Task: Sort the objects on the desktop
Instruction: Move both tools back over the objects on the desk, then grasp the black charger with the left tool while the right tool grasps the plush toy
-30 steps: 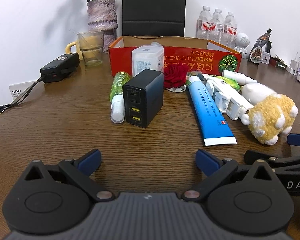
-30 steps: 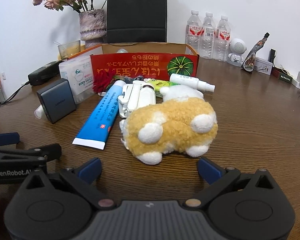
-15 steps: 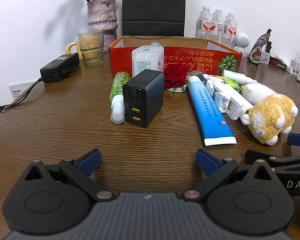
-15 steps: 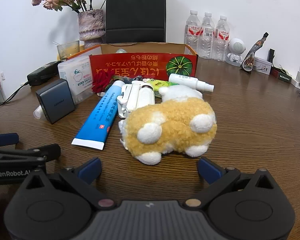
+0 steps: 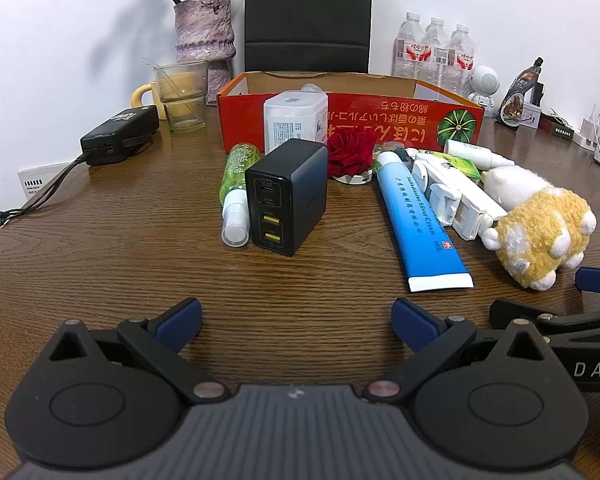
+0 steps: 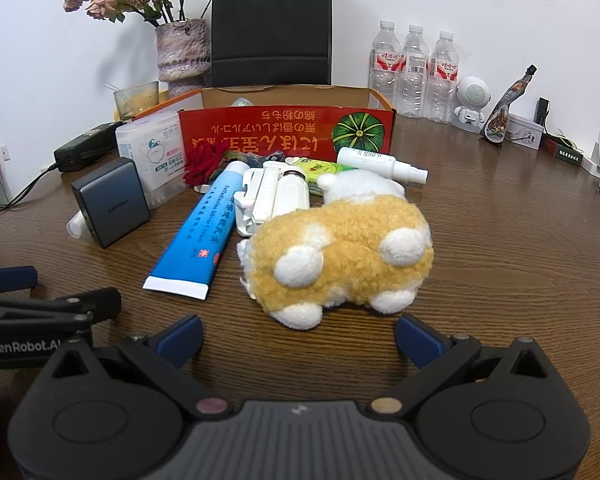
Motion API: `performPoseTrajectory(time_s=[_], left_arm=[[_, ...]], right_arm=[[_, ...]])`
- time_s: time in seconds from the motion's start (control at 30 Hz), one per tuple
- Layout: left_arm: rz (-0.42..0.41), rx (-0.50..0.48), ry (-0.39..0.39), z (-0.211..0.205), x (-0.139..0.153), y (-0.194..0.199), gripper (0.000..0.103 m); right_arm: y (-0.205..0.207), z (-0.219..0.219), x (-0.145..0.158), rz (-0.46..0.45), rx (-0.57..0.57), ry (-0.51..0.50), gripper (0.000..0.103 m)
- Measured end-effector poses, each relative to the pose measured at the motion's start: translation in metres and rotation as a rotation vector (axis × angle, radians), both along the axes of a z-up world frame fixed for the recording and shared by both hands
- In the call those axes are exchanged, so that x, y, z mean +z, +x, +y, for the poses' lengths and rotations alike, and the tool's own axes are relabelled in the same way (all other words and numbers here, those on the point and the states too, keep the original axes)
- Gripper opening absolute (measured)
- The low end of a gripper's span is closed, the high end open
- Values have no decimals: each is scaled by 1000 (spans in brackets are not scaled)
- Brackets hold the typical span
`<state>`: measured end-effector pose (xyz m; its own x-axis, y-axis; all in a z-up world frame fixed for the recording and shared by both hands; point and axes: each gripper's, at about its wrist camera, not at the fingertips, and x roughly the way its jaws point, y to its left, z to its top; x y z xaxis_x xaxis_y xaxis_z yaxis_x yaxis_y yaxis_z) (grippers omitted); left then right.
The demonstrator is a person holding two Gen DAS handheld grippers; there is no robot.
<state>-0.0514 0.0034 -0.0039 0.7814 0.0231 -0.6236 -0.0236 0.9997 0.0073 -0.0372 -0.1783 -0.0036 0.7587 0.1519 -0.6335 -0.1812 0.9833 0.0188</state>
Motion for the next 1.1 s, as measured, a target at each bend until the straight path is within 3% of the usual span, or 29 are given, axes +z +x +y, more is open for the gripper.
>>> performPoseTrajectory(time_s=[0.17, 0.37, 0.4, 0.47, 0.53, 0.6, 0.67, 0.7, 0.97, 1.07, 1.1], left_arm=[[12, -58, -7, 6, 6, 9, 103], [-140, -70, 58, 15, 40, 40, 103], [-138, -73, 83, 14, 40, 48, 99], [-123, -84, 98, 11, 36, 58, 81], [-96, -96, 100, 8, 31, 65, 43], [-73, -102, 103, 4, 26, 65, 34], [-62, -104, 102, 1, 22, 61, 33], [-63, -103, 96, 1, 22, 58, 32], [-68, -77, 31, 3, 24, 5, 32], [-60, -76, 10, 5, 26, -13, 31], [-58, -75, 5, 6, 27, -16, 31]], right_arm=[[0, 0, 0, 2, 0, 0, 103], [9, -8, 7, 17, -21, 17, 102], [11, -12, 11, 12, -27, 42, 100], [14, -19, 18, -6, -26, 95, 99], [21, -24, 24, -27, -32, 122, 99], [29, -26, 26, -47, -45, 127, 99], [41, -24, 24, -37, -57, 103, 98], [45, -22, 22, -37, -62, 82, 90], [15, -30, 24, -36, -2, -29, 71], [-8, -40, 32, -37, 9, -41, 44], [-14, -44, 33, -47, 5, -38, 44]])
